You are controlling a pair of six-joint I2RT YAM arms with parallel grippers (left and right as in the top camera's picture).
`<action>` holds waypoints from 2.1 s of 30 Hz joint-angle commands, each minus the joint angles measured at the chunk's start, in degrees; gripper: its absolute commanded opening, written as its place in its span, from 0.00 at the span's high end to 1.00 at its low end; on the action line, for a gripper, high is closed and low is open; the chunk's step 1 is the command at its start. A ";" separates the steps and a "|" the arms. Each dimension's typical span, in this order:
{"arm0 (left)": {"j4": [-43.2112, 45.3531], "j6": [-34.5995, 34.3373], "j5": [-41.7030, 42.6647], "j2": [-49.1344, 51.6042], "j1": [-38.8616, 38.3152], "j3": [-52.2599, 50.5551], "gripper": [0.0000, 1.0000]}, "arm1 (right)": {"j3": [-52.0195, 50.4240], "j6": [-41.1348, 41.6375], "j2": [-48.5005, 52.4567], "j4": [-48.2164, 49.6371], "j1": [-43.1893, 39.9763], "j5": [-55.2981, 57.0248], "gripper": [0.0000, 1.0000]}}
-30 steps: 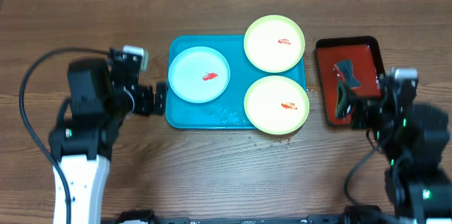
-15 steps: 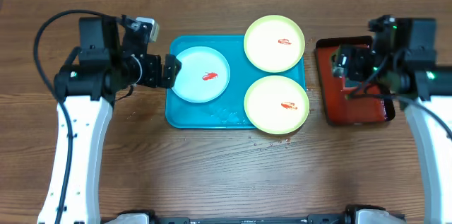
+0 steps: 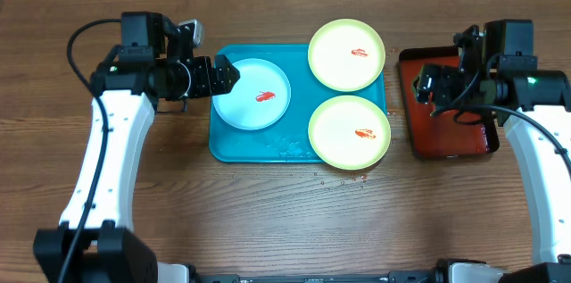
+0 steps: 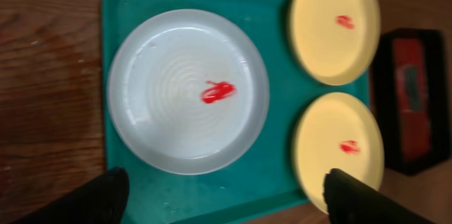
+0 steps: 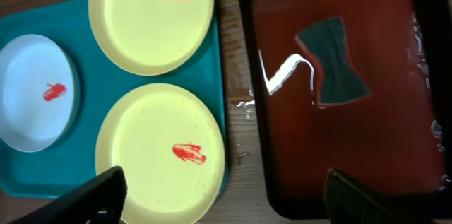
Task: Clean dirty plates on tray and stack at the side
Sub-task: 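Move left gripper to white plate rim, right gripper over sponge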
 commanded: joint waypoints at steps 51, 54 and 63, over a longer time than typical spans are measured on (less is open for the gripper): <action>-3.02 -25.88 -25.18 18.25 -10.51 1.22 0.60 | 0.92 0.20 -0.72 -0.70 -0.44 8.55 0.18; -2.93 -25.86 -24.00 20.22 -10.51 1.22 0.60 | 0.92 0.20 -0.72 -0.79 -0.44 8.55 0.18; -1.68 -25.66 -23.50 23.17 -10.51 1.25 0.66 | 0.92 0.20 -0.72 -1.01 -0.44 8.55 0.18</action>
